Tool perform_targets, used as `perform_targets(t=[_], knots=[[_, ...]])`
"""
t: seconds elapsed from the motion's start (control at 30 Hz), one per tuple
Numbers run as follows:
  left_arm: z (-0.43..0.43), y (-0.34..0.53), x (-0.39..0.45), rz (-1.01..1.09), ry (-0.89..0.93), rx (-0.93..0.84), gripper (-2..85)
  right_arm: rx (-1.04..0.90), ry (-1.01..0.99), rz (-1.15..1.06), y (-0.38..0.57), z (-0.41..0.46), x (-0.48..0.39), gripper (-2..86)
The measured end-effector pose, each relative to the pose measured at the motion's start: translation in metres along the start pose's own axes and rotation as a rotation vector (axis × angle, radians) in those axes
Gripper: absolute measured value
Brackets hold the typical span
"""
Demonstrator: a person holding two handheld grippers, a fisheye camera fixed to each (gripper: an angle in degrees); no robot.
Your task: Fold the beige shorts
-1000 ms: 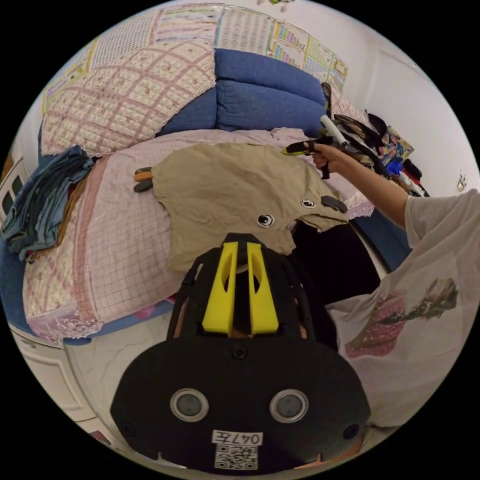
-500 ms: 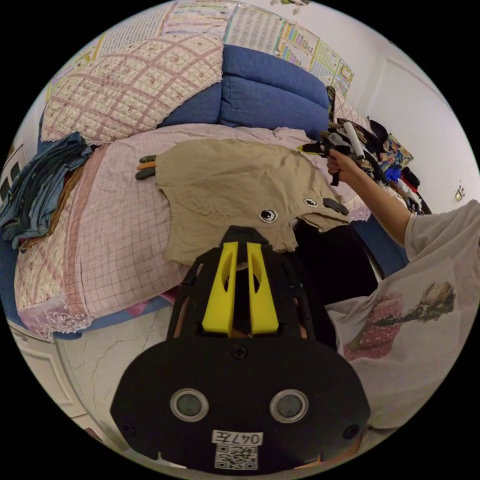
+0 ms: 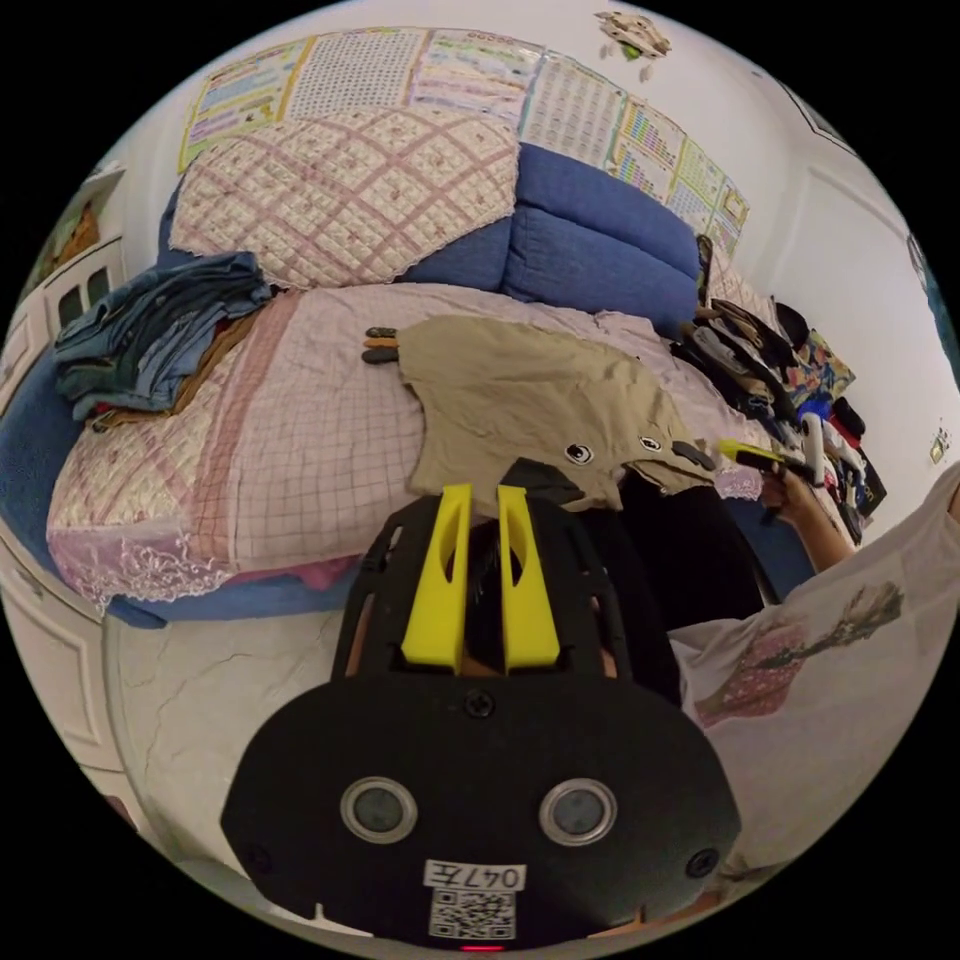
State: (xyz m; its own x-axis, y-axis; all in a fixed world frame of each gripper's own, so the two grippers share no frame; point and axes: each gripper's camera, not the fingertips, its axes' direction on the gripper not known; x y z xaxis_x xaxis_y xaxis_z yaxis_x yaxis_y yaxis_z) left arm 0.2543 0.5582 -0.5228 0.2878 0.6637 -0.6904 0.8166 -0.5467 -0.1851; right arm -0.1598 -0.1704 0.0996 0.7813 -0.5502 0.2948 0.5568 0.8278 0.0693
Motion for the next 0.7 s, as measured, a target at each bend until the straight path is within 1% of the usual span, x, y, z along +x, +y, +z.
perform_targets(t=[0.13,0.3,0.47,0.53,0.57,0.63,0.67,0.7], knots=[[0.011,0.0,0.002,-0.02,0.014,-0.025,5.0,0.017,-0.033,-0.023,0.003,0.009,0.001,6.4],[0.034,0.0,0.014,0.001,-0.033,-0.084,5.8,-0.024,-0.144,-0.047,-0.009,0.031,0.002,4.5],[0.047,0.006,0.02,-0.015,-0.013,-0.064,6.0,-0.111,-0.097,-0.115,-0.011,0.039,-0.019,0.7],[0.054,0.009,0.022,-0.017,-0.005,-0.067,6.0,-0.077,-0.132,-0.167,-0.007,0.026,-0.03,0.3],[0.06,0.011,0.024,-0.015,0.0,-0.073,6.0,-0.026,-0.171,-0.191,-0.003,0.014,-0.035,0.1],[0.069,0.013,0.029,-0.007,0.007,-0.081,6.0,0.033,-0.219,-0.179,0.004,0.0,-0.034,-0.1],[0.074,0.015,0.033,-0.002,0.005,-0.082,6.0,0.024,-0.206,-0.133,0.008,-0.001,-0.029,-0.2],[0.08,0.018,0.037,0.004,0.003,-0.082,6.0,-0.042,-0.156,-0.082,0.012,0.004,-0.024,-0.3]])
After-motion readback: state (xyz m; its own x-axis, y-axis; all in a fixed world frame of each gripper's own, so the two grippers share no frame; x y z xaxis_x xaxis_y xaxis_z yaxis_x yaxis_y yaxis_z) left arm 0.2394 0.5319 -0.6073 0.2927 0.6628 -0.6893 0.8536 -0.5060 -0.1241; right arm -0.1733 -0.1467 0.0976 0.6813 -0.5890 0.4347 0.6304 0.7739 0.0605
